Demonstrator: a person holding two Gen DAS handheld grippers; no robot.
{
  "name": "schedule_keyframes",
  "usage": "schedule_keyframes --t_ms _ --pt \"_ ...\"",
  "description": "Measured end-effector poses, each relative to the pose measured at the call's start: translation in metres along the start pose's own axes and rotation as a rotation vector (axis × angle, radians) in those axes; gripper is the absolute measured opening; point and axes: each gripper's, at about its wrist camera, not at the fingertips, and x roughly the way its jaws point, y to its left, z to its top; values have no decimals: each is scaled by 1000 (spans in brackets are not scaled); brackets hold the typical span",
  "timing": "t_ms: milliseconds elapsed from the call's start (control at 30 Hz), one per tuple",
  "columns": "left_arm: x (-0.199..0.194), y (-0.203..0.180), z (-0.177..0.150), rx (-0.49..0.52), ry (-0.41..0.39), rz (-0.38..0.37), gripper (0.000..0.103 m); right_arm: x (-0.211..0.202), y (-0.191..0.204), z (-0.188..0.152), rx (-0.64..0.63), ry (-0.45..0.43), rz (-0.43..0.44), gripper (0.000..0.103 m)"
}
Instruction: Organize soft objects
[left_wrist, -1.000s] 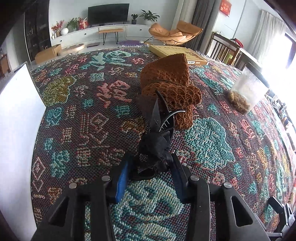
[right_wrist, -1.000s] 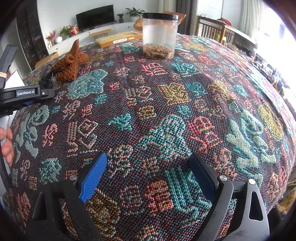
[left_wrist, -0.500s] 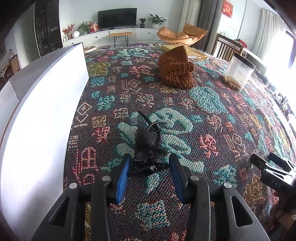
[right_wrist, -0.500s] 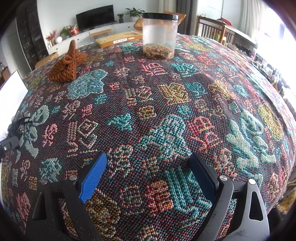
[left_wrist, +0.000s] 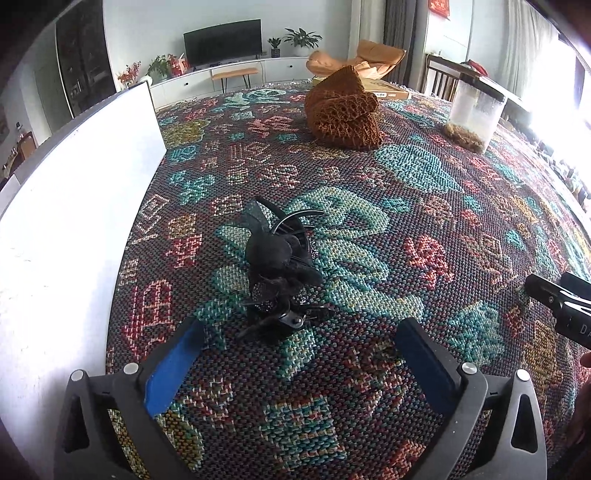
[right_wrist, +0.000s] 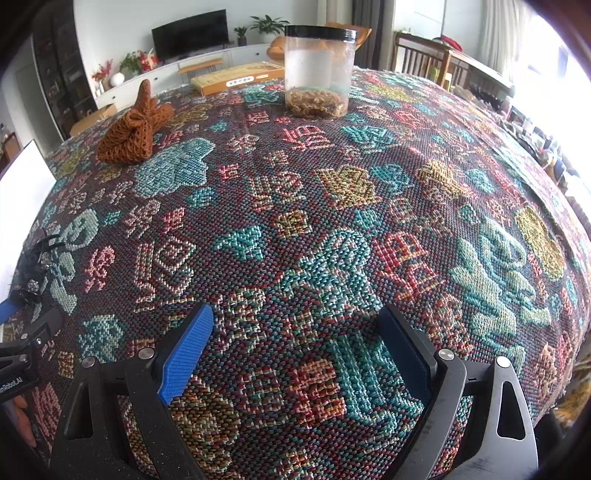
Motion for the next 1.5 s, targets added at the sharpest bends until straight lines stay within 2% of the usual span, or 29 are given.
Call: schedule_keyframes --t_ms 1400,1500 --pt "0 0 0 0 -1 1 103 1 0 0 0 1 -1 93" --pt "0 0 0 0 -1 1 103 -1 -2 1 11 4 25 93"
